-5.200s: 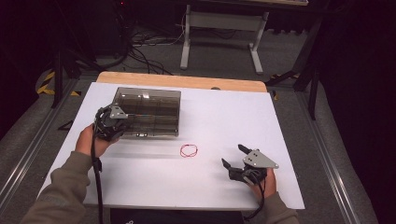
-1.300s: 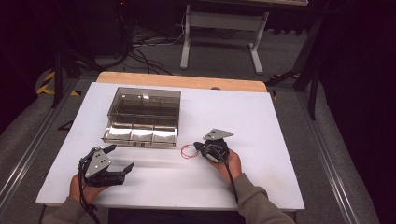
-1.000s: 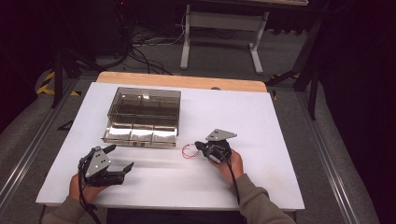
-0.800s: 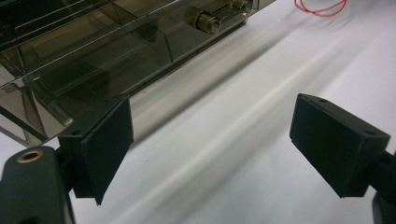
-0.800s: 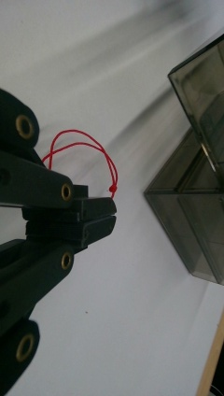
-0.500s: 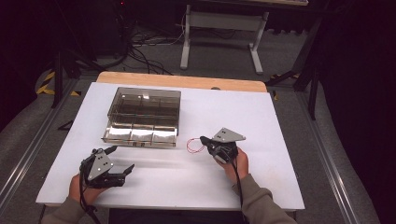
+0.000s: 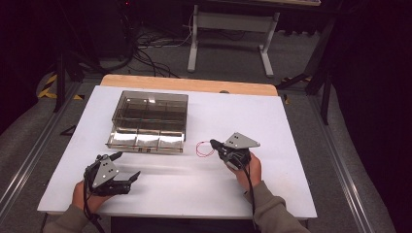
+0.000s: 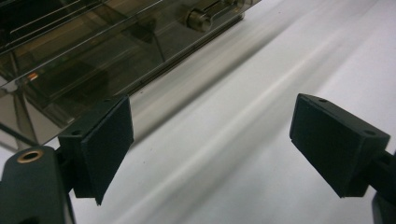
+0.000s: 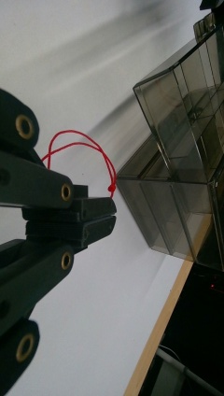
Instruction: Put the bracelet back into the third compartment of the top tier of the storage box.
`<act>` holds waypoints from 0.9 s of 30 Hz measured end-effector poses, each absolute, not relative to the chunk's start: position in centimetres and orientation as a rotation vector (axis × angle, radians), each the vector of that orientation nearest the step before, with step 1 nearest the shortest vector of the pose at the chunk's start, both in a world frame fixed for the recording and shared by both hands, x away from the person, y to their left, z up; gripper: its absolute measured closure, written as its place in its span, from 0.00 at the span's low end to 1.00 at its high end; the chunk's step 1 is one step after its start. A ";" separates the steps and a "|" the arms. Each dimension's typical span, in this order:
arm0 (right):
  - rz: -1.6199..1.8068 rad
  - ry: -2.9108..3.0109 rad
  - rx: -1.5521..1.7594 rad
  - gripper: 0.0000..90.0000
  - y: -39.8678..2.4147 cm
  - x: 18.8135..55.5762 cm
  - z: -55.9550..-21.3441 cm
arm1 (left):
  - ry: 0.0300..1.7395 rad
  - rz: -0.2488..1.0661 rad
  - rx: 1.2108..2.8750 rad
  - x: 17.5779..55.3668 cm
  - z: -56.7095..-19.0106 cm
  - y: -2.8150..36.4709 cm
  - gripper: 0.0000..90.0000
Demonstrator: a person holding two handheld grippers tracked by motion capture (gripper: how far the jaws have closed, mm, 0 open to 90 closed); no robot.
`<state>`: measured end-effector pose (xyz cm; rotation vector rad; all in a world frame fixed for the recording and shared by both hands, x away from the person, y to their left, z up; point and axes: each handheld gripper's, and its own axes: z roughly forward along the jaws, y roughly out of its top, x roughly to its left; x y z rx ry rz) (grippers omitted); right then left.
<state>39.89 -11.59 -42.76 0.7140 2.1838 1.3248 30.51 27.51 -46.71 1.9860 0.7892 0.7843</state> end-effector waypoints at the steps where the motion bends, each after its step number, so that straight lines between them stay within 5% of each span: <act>1: 1.329 2.177 0.709 1.00 -11.8 39.8 -42.6 | 0.786 0.776 1.988 30.5 -46.8 27.4 0.16; 27: 1.421 2.041 0.672 1.00 -12.5 39.6 -39.6 | 0.788 0.788 1.994 30.7 -46.8 27.3 0.16</act>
